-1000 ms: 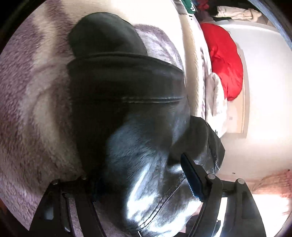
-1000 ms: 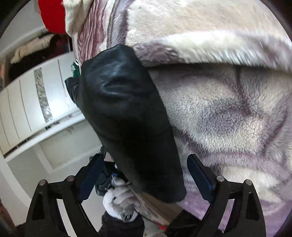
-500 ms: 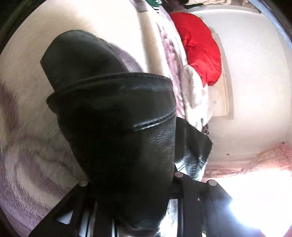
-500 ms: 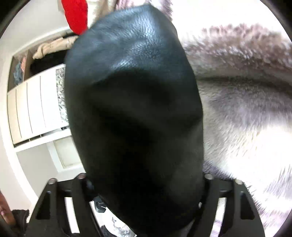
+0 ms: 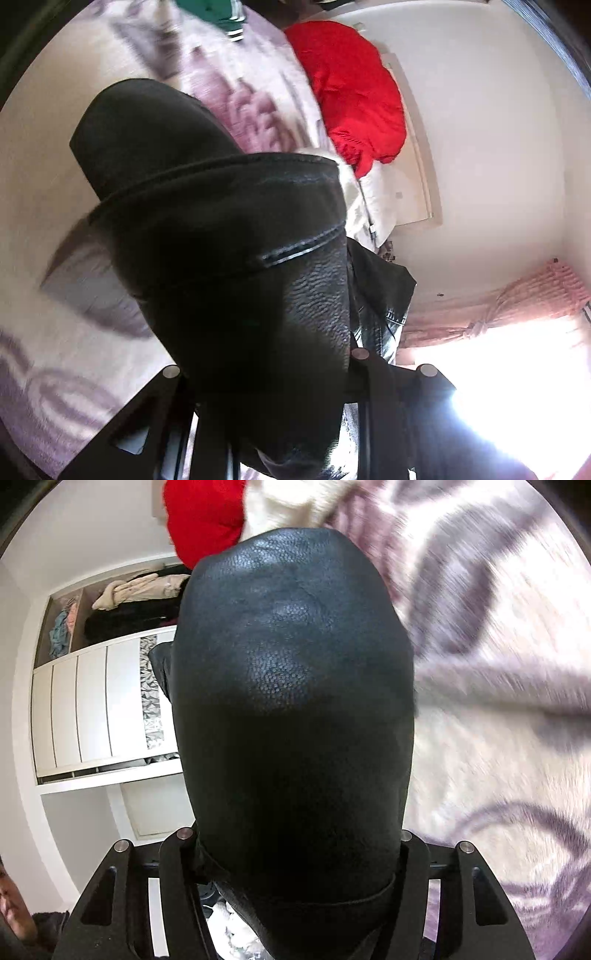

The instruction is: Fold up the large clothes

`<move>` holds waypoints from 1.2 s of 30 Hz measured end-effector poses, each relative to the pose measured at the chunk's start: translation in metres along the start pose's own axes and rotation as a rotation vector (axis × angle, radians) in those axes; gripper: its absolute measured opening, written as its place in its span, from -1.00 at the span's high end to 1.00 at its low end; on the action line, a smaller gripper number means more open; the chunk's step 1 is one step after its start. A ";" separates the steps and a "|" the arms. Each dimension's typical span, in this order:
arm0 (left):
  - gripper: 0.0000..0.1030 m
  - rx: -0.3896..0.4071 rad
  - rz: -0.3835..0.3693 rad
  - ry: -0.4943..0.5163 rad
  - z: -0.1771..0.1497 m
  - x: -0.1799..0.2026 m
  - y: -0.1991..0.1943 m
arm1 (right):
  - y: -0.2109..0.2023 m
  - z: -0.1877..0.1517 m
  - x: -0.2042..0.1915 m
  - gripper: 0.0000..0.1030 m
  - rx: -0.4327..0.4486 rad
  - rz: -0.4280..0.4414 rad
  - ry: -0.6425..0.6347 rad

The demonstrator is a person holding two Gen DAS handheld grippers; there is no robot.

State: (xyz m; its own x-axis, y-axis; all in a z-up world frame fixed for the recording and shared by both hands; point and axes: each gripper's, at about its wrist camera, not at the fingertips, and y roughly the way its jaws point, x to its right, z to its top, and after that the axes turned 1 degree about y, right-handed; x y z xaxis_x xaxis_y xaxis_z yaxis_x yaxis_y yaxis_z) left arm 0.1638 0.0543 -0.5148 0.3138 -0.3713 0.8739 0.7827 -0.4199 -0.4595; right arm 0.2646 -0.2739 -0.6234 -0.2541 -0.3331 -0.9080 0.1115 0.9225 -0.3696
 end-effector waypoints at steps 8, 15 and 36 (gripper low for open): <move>0.67 0.041 -0.048 0.035 0.055 0.089 0.069 | -0.038 0.135 -0.083 -0.20 0.046 0.017 -0.062; 0.67 0.072 -0.105 0.036 0.096 0.141 0.165 | -0.032 0.319 -0.166 -0.20 0.089 0.003 -0.123; 0.40 -0.194 0.030 0.152 0.205 0.107 0.393 | 0.061 0.648 -0.140 -0.47 0.086 -0.227 -0.036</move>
State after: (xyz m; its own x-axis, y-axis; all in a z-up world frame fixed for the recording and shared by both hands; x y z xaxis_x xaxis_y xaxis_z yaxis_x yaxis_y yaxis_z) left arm 0.6152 0.0195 -0.5692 0.2392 -0.5005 0.8320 0.6514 -0.5527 -0.5198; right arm 0.9299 -0.2975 -0.6463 -0.2481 -0.5380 -0.8056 0.1368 0.8038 -0.5790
